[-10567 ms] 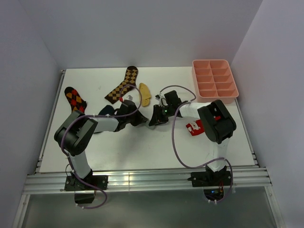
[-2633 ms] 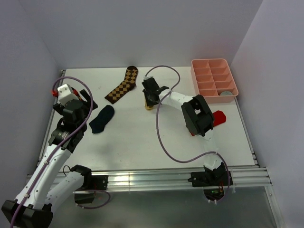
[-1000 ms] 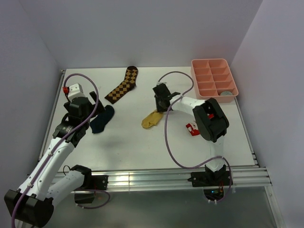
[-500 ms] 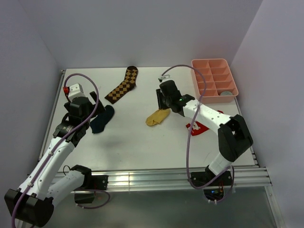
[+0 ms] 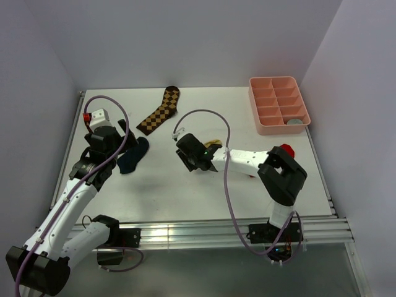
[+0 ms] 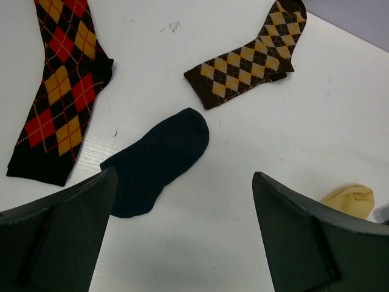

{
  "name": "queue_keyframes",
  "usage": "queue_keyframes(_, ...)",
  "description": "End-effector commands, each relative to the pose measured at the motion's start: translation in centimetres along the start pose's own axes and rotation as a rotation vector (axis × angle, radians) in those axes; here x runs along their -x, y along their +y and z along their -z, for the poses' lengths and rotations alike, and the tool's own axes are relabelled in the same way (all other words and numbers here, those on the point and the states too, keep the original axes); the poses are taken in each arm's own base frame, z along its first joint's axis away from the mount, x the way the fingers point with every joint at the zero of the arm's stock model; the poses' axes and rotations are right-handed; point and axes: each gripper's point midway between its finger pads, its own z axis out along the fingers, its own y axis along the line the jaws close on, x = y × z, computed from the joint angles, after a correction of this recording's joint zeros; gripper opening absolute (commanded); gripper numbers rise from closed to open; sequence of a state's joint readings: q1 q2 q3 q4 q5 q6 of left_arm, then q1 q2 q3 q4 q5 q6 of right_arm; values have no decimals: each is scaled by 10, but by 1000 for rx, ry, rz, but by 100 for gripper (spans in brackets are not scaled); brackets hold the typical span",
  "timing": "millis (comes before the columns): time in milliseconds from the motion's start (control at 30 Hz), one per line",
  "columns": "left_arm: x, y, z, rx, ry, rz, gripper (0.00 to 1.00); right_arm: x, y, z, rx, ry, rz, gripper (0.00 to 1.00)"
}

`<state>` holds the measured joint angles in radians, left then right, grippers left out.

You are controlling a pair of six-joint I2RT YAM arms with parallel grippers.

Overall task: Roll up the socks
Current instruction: Adjust the sock at the center of the board, then roll the sock at the center of the board.

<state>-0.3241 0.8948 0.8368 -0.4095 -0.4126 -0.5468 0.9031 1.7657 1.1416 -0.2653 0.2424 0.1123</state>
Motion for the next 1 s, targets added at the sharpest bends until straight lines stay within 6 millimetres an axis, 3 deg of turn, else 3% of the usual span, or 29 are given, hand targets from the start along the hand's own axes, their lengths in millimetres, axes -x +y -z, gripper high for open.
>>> queue_keyframes(0, 14, -9, 3, -30, -24, 34, 99, 19, -2, -6, -68, -43, 57, 46)
queue_keyframes(300, 13, -10, 2, -34, -16, 34, 98, 4, -8, -23, -156, -12, 119, 46)
queue_keyframes(600, 13, -11, 2, -38, -16, 33, 98, 2, -11, -30, -185, -8, 144, 45)
queue_keyframes(967, 11, -11, 1, -38, -10, 33, 98, 31, -20, -4, -217, -102, 152, 45)
